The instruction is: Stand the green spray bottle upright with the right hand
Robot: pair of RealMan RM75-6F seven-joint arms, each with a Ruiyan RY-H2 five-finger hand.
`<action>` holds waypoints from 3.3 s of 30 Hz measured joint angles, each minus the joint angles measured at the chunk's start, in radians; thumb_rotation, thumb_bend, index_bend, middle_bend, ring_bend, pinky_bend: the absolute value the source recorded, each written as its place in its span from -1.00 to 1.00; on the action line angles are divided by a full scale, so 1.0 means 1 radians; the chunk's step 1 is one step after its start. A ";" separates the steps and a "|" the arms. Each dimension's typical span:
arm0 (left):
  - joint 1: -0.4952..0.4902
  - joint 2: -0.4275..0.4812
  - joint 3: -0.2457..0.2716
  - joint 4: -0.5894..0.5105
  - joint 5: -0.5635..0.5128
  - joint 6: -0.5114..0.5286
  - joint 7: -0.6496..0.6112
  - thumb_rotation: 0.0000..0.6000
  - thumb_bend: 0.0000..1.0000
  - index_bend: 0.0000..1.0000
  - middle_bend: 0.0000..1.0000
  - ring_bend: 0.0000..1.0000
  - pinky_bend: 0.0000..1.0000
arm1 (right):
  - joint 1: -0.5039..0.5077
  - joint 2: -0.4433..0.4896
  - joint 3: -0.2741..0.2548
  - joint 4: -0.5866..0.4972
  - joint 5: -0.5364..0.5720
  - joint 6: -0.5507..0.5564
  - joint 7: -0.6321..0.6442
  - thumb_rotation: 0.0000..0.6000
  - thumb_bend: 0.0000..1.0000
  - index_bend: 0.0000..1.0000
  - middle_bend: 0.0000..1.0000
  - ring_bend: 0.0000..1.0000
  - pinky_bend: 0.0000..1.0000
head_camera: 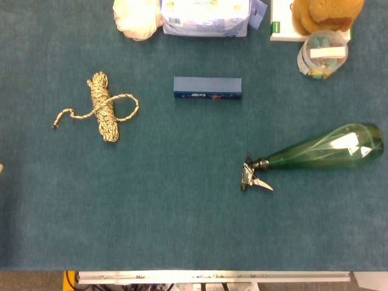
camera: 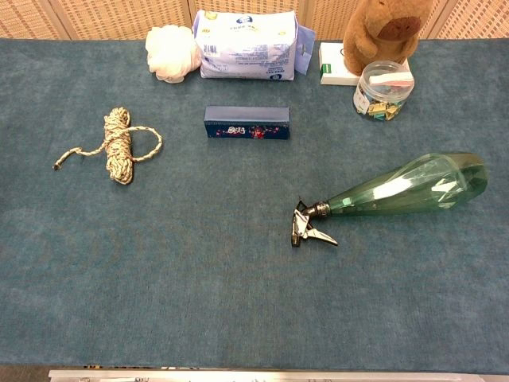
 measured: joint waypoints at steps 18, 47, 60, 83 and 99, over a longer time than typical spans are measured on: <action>0.014 0.012 0.011 -0.009 0.018 0.020 -0.040 1.00 -1.00 -0.01 0.00 -0.31 -0.11 | 0.014 0.022 -0.046 0.011 -0.227 0.055 0.103 1.00 -1.00 -0.37 -0.48 -0.66 -0.31; 0.066 0.072 0.028 -0.089 0.060 0.104 -0.032 1.00 -1.00 -0.03 0.00 -0.31 -0.10 | 0.307 -0.102 0.020 -0.236 0.121 -0.389 -0.674 1.00 -1.00 -0.51 -0.59 -0.74 -0.53; 0.069 0.106 0.026 -0.100 0.054 0.089 -0.084 1.00 -1.00 -0.03 -0.01 -0.31 -0.10 | 0.426 -0.274 -0.005 -0.235 0.380 -0.378 -0.976 1.00 -1.00 -0.51 -0.59 -0.75 -0.57; 0.077 0.120 0.026 -0.106 0.062 0.096 -0.108 1.00 -1.00 -0.03 -0.01 -0.31 -0.10 | 0.576 -0.405 -0.070 -0.205 0.679 -0.234 -1.143 1.00 -1.00 -0.51 -0.49 -0.66 -0.57; 0.081 0.131 0.015 -0.118 0.027 0.093 -0.096 1.00 -1.00 -0.03 -0.01 -0.31 -0.10 | 0.637 -0.418 -0.111 -0.178 0.724 -0.233 -1.090 1.00 -0.96 -0.44 -0.20 -0.30 -0.45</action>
